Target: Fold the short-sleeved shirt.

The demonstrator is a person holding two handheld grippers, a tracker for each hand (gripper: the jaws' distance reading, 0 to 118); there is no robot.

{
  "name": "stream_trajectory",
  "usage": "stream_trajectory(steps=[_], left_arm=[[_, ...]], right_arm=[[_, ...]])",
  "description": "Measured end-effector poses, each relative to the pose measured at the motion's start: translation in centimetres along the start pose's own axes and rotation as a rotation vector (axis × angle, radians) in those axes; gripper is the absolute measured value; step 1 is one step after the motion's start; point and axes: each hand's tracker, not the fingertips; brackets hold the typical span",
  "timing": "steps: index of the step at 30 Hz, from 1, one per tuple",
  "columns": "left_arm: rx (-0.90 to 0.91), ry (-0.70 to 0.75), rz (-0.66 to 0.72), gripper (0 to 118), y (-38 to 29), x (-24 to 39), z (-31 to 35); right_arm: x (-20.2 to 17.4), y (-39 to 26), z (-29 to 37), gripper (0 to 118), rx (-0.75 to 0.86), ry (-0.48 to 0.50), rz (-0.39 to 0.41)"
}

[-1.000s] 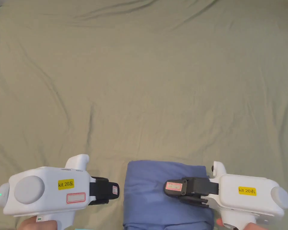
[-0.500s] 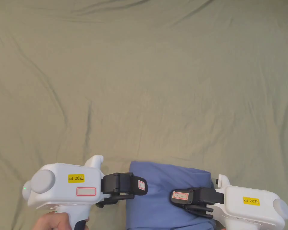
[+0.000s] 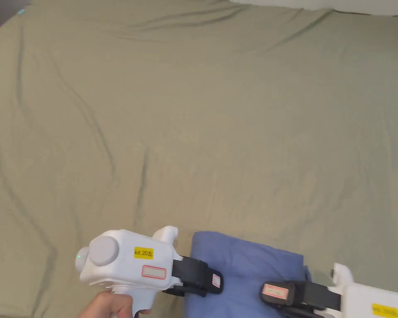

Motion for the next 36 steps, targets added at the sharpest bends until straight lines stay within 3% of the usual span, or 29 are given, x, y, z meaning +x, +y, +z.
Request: stream_trajectory(steps=[4, 10, 16, 19, 26, 27, 29, 30, 33, 36], left_arm=[[0.028, 0.082, -0.023, 23, 2.7, -3.5, 5.0], [0.094, 0.166, 0.075, 23, 5.6, -13.2, 17.9], [0.164, 0.376, 0.194, 23, 7.0, -20.5, 32.8], [0.198, 0.479, 0.176, 23, 8.1, -23.6, 38.8], [0.255, 0.617, 0.235, 23, 9.7, -27.9, 45.7], [0.261, 0.668, 0.202, 28, 10.0, -27.1, 45.5], [0.284, 0.769, 0.159, 96, 10.5, -26.0, 46.1], [0.293, 0.794, 0.154, 118, 10.8, -24.9, 46.3], [0.434, 0.798, 0.078, 114, 10.1, -17.7, 46.2], [0.47, 0.806, -0.103, 112, 10.6, -10.1, 41.3]], right_arm=[[-2.0, 0.1, 2.6, 0, 0.096, -0.003, 0.02], [-4.0, 1.1, 4.2, 0, 0.219, -0.048, 0.009], [-6.7, 1.7, 2.5, 0, 0.276, -0.078, 0.005], [-7.8, 2.7, 1.7, 0, 0.304, -0.112, 0.018], [-10.1, 4.3, 1.1, 0, 0.295, -0.144, 0.079], [-10.2, 4.5, 1.0, 0, 0.291, -0.14, 0.086], [-10.1, 5.1, 1.6, 0, 0.291, -0.145, 0.088], [-10.1, 5.1, 1.7, 0, 0.289, -0.14, 0.093], [-10.9, 5.3, 2.3, 0, 0.279, -0.143, 0.148], [-12.4, 6.0, 2.9, 0, 0.299, -0.149, 0.207]])
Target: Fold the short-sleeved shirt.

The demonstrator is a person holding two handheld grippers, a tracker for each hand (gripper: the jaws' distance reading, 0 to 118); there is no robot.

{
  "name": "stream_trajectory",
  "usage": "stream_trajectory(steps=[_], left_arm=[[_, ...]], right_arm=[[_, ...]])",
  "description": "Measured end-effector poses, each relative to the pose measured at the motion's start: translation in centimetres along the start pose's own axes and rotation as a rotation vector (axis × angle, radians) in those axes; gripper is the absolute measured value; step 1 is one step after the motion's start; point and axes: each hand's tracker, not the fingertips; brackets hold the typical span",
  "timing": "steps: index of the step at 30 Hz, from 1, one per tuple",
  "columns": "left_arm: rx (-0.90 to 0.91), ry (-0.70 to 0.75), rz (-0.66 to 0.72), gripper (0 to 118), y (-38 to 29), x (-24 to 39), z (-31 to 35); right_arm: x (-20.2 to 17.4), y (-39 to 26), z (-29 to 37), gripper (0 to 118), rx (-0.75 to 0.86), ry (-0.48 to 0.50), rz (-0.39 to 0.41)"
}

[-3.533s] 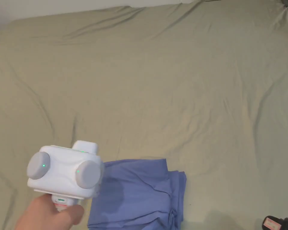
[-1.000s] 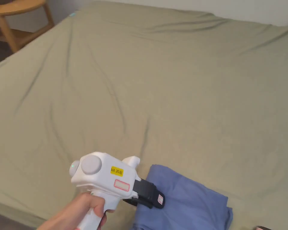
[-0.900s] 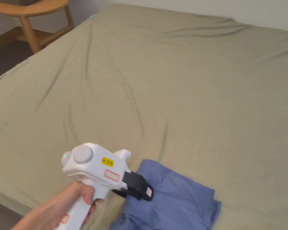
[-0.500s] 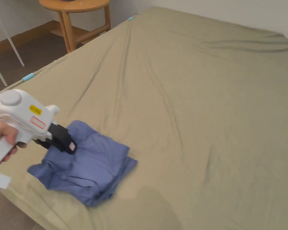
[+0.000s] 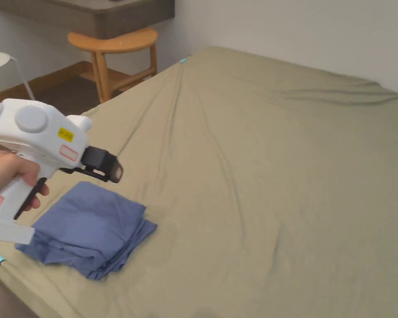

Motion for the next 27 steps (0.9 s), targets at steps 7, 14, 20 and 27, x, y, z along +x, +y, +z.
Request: stream_trajectory(steps=[7, 14, 20, 27], left_arm=[[0.418, -0.237, -0.141, 0, 1.8, 27.7, 5.3], [0.761, -0.171, -0.108, 0, 3.5, 47.1, 7.2], [0.699, -0.205, -0.135, 0, 6.4, 52.9, 8.7], [0.747, -0.188, -0.195, 0, 7.4, 54.5, 10.7]], right_arm=[[-10.3, 6.1, 3.0, 0, 0.292, -0.318, 0.484], [-19.7, 10.8, 3.0, 0, 0.656, -0.551, 0.764], [-22.7, 13.3, 3.4, 0, 0.783, -0.637, 0.919], [-23.7, 15.3, 6.5, 0, 0.806, -0.588, 0.837]])
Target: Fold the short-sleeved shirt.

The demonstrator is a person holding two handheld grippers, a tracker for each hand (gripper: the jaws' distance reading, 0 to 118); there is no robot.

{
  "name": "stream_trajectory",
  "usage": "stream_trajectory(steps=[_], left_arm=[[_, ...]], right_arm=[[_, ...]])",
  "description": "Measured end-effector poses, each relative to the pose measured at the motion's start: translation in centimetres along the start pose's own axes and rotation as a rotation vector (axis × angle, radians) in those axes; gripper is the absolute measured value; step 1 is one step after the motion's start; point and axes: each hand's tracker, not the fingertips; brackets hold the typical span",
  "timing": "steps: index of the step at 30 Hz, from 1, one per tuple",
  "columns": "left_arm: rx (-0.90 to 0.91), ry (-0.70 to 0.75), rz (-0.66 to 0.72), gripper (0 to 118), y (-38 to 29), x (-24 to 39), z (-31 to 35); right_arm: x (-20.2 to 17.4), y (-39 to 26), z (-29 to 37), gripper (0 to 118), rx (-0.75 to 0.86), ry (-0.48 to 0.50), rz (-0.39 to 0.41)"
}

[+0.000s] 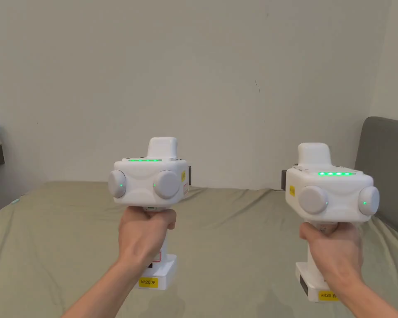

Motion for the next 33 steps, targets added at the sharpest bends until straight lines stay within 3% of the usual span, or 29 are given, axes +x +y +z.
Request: stream_trajectory(steps=[5, 6, 7, 8, 9, 10, 11, 12, 14, 16, 21, 28, 31, 33], left_arm=[[0.019, 0.0, -0.002, 0, 1.1, -0.1, 0.6], [0.004, 0.004, -0.014, 7, 1.5, 0.2, 0.6], [0.017, 0.022, -0.02, 43, 1.5, 0.5, 0.8], [0.059, 0.041, -0.024, 90, 1.6, 0.7, 1.1], [0.054, 0.033, -0.026, 118, 1.8, 1.0, 2.0], [-0.013, 0.078, -0.015, 113, 2.1, 1.2, 1.5], [0.053, -0.023, -0.008, 113, 2.3, 1.7, 2.1], [-0.033, 0.018, 0.029, 113, 2.6, 1.0, 1.9], [-0.075, -0.055, 0.045, 115, 2.7, 0.2, 1.7], [-0.111, -0.036, 0.091, 115, 3.0, 0.1, 2.2], [-0.07, -0.064, 0.062, 114, 2.7, -0.4, 3.0], [-0.039, 0.104, -0.012, 115, 3.0, 0.5, 2.2], [-0.107, -0.073, 0.098, 114, 2.9, 0.2, 3.9], [-0.08, -0.07, 0.086, 114, 3.3, -0.7, 2.6]], right_arm=[[0.7, 1.2, 0.7, 2, 0.007, 0.003, -0.008], [0.8, 1.2, 0.6, 14, 0.014, 0.004, -0.01], [0.9, 1.4, 0.6, 57, 0.011, 0.01, -0.011], [1.0, 1.6, 0.7, 96, 0.007, 0.011, -0.013], [0.9, 1.6, 0.7, 118, 0.016, -0.011, -0.03], [1.0, 2.0, 1.4, 118, 0.009, -0.018, -0.036], [1.4, 1.7, 1.9, 118, 0.031, -0.01, -0.051], [2.0, 1.7, 2.2, 118, 0.048, -0.008, -0.061], [2.1, 2.1, 1.8, 118, 0.045, -0.024, -0.06], [2.9, 2.0, 2.0, 118, 0.039, -0.027, -0.058], [3.6, 2.1, 2.4, 118, 0.019, -0.024, -0.069], [3.3, 1.9, 2.5, 118, 0.004, -0.004, -0.068], [3.2, 1.9, 2.6, 118, 0.003, 0.009, -0.064], [3.1, 1.7, 2.8, 118, 0.01, 0.006, -0.061]])
